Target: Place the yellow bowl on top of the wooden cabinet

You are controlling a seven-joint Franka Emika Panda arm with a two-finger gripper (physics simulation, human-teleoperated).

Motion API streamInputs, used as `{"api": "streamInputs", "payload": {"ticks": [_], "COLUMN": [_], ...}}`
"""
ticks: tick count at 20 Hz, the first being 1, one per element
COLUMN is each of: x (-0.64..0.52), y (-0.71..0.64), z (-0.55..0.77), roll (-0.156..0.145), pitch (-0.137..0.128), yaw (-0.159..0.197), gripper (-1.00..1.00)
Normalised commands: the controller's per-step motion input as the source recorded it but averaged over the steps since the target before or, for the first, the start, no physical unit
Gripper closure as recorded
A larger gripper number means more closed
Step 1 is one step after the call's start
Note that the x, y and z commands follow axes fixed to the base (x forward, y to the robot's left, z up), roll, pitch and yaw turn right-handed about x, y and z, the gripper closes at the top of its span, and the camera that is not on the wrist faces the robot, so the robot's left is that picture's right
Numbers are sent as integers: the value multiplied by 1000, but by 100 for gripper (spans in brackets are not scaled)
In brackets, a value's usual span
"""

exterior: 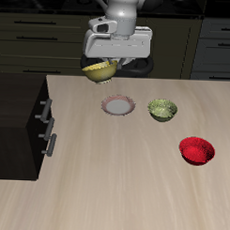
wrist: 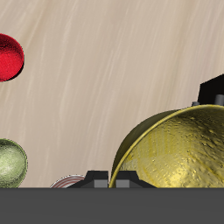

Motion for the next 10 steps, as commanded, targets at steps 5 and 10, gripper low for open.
{"api": "streamInputs", "payload": {"ticks": [5, 10], "x": [-135, -27], "y": [-204, -95], "z": [143, 43], "roll": [-6, 5], "pitch": [-21, -2], "yaw": [-19, 19], "gripper": [100, 100]}}
